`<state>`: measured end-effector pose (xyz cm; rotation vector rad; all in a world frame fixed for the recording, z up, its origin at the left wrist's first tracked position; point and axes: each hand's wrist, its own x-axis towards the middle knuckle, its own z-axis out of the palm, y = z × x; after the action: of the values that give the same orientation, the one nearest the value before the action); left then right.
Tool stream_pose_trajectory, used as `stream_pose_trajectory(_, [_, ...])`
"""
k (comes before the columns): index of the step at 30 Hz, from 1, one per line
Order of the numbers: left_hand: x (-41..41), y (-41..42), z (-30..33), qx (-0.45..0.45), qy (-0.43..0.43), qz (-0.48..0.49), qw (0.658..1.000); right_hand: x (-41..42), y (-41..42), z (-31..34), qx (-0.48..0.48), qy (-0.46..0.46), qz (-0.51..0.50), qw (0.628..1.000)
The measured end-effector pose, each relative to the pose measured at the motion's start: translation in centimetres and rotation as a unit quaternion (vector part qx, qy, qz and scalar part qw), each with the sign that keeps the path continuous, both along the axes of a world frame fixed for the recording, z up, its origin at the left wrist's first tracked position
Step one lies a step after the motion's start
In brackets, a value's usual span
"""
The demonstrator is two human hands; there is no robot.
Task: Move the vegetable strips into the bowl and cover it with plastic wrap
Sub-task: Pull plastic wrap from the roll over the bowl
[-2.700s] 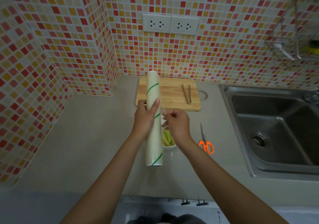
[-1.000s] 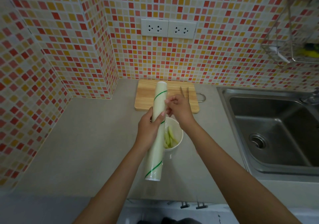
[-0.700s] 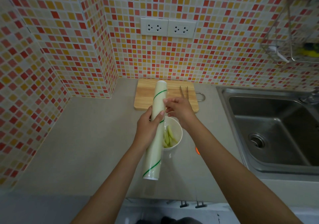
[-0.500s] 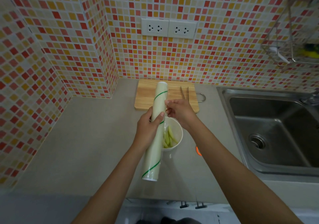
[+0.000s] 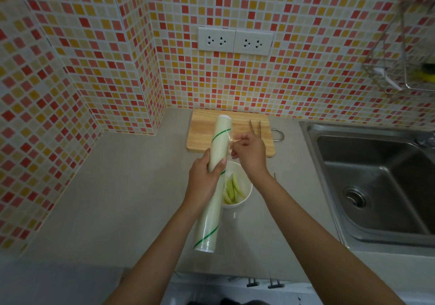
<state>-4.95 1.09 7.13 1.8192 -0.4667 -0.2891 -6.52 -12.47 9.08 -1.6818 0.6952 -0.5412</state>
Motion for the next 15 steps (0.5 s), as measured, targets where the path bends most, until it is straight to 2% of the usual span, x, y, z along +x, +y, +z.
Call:
stream_pose_trajectory(3, [0.0, -0.1, -0.1, 0.014, -0.008, 0.001, 1.0, 0.3, 0.3, 0.2, -0.207, 0.066, 0.02, 0.976])
stream_pose_trajectory(4, [-0.1, -0.1, -0.1, 0.014, -0.004, 0.001, 1.0, 0.5, 0.5, 0.4, -0.248, 0.085, 0.025, 0.965])
stream_pose_trajectory(6, [-0.3, -0.1, -0.3, 0.009, 0.004, -0.001, 1.0, 0.9, 0.7, 0.6, -0.262, 0.098, 0.015, 0.96])
stream_pose_trajectory(11, [-0.5, 0.1, -0.2, 0.015, 0.014, 0.007, 1.0, 1.8, 0.4, 0.3, -0.081, 0.069, -0.024, 0.994])
stream_pose_trajectory(15, [-0.7, 0.2, -0.4, 0.01, 0.04, 0.011, 0.999, 1.9, -0.1, -0.3, 0.082, 0.054, -0.05, 0.994])
